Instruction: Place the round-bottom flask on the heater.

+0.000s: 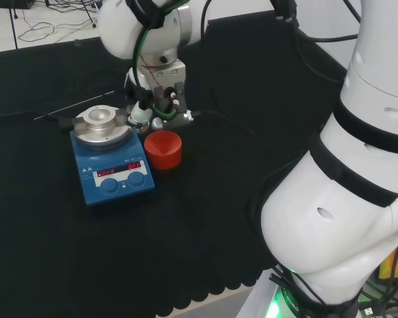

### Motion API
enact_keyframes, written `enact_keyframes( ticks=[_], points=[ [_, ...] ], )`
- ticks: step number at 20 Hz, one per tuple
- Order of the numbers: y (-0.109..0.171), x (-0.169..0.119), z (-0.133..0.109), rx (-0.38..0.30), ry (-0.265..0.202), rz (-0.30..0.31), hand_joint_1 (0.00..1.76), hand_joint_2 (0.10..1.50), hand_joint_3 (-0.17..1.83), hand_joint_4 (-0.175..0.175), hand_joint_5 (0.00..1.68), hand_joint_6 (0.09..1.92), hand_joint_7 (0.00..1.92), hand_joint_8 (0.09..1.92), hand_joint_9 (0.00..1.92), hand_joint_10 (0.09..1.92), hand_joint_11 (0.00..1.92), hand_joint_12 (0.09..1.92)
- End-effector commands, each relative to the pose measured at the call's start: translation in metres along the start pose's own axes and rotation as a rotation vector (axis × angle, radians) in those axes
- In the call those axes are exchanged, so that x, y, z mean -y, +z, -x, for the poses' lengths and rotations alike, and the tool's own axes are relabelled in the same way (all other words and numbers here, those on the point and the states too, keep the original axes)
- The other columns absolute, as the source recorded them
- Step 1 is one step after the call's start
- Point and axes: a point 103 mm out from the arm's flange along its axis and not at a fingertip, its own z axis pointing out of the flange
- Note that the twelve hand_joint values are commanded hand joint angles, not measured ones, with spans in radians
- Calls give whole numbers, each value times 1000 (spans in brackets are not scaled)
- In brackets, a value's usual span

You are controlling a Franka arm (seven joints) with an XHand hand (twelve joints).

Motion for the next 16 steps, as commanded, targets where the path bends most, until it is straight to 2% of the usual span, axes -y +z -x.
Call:
enact_keyframes(
  ticks=[1, 5, 16],
  points=[
    [-29, 4, 30, -29, 56, -18, 1081, 667, 787, 175, 1115, 1010, 437, 687, 697, 597, 348, 1349],
    [-32, 4, 39, -29, 49, -16, 1082, 665, 790, 175, 1117, 1009, 433, 688, 691, 596, 349, 1347],
    [-60, -16, -4, -36, 13, -27, 1084, 659, 796, 175, 1121, 1005, 428, 690, 686, 599, 351, 1346]
  ],
)
